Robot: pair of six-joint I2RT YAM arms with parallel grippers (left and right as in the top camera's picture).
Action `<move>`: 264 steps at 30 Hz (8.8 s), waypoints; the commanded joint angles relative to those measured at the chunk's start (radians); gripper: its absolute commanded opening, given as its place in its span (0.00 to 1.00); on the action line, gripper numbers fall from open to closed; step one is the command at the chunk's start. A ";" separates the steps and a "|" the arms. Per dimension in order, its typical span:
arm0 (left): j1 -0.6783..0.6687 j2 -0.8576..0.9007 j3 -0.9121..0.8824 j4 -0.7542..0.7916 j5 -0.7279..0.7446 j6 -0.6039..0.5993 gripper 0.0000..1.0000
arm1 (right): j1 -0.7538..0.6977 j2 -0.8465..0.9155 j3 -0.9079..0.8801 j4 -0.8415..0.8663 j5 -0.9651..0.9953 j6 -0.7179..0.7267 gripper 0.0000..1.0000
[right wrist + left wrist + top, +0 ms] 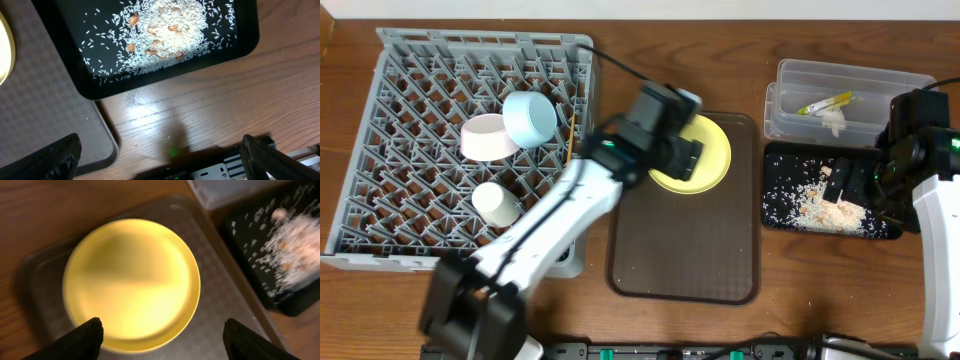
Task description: Sort waste into correct bins and load items into the dishwasher
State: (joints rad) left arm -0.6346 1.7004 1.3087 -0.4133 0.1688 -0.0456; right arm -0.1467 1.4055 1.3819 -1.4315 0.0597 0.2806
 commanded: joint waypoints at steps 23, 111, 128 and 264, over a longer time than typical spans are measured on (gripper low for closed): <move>-0.154 0.409 0.010 -0.041 -0.420 0.131 0.08 | -0.003 -0.001 0.016 0.000 -0.001 -0.008 0.99; 0.129 -0.183 0.004 -0.237 0.022 -0.119 0.48 | -0.003 -0.001 0.016 -0.020 -0.001 -0.008 0.99; -0.257 0.274 0.004 -0.169 -0.192 0.013 0.57 | -0.004 -0.001 0.016 -0.019 -0.001 -0.009 0.99; 0.649 -1.370 -0.498 -0.460 0.041 0.045 0.90 | 0.169 -1.299 -0.984 0.982 -0.170 -0.237 0.99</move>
State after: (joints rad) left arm 0.0113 0.3309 0.8127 -0.8761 0.2039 -0.0177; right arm -0.0051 0.1673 0.4866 -0.5320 -0.0902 0.0559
